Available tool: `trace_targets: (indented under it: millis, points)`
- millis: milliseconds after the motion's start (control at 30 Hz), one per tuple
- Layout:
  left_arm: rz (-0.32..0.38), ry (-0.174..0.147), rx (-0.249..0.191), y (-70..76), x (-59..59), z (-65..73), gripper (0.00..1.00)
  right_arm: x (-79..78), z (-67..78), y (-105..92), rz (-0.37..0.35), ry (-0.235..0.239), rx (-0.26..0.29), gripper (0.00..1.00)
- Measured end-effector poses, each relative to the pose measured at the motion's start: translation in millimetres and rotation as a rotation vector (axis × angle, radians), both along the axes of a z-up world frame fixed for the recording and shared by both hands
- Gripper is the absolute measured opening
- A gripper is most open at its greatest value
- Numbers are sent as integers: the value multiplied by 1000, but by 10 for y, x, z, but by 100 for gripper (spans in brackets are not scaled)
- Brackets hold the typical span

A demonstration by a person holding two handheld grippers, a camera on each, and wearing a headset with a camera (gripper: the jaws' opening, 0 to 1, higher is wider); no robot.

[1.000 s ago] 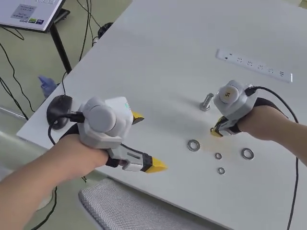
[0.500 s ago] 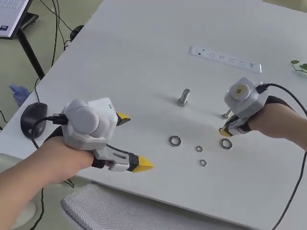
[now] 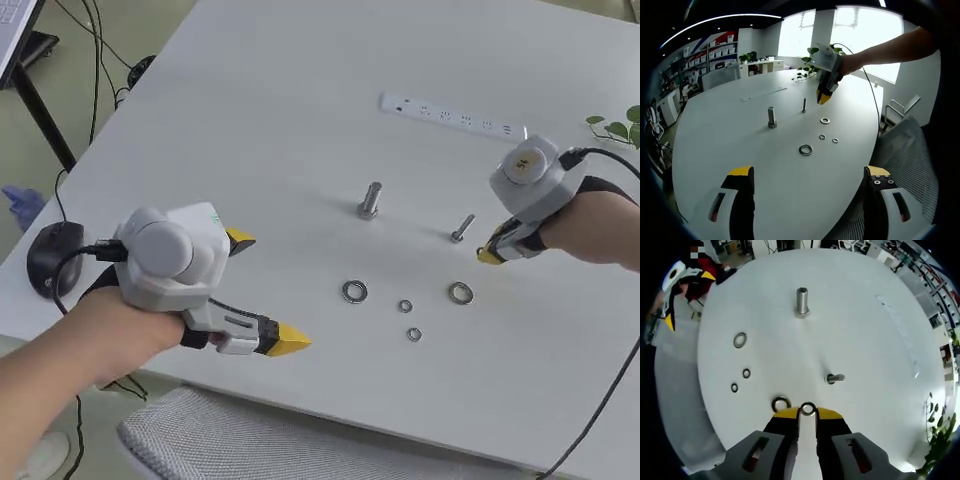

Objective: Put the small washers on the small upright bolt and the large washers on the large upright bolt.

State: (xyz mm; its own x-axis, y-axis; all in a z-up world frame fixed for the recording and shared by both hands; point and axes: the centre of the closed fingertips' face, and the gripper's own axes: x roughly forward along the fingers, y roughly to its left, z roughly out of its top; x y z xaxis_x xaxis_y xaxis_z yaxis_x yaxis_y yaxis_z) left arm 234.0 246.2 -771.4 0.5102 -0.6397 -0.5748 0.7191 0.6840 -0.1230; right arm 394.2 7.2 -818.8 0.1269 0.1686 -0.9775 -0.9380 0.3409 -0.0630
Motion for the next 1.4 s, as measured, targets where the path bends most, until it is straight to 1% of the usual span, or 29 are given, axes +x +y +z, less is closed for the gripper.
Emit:
trace_targets:
  millis: [200, 267, 367, 433, 500, 633, 800, 900, 1067, 1167, 1400]
  points:
    - [5, -1, 0, -3, -5, -19, 94, 171, 75, 33, -9, -23, 12, 12]
    - [1, 0, 9, -10, -13, -43, 96, 206, 94, 49, -8, -27, 14, 12]
    - [-12, 11, 21, -14, -38, -69, 96, 259, 122, 79, -5, -30, 13, 12]
    - [-11, 4, 25, 1, -27, -69, 97, 299, 142, 99, 5, -36, 8, 12]
    - [-5, 6, 16, 11, -13, -64, 98, 338, 161, 130, 10, -41, 10, 12]
    - [-1, 15, 19, 28, 14, -84, 99, 405, 168, 171, 16, -46, 12, 12]
    - [-1, 16, 12, 23, 20, -81, 99, 426, 125, 190, 21, -40, 12, 12]
    - [0, 24, 11, 21, 7, -96, 99, 439, 119, 216, 10, -43, 27, 12]
    - [-1, 27, 9, 33, -10, -112, 98, 467, 93, 225, 18, -45, 22, 12]
    - [-5, 40, 13, 31, -28, -136, 97, 473, 74, 230, 20, -40, 19, 12]
    - [-4, 44, 7, 12, -13, -122, 95, 488, 27, 226, 28, -31, 6, 12]
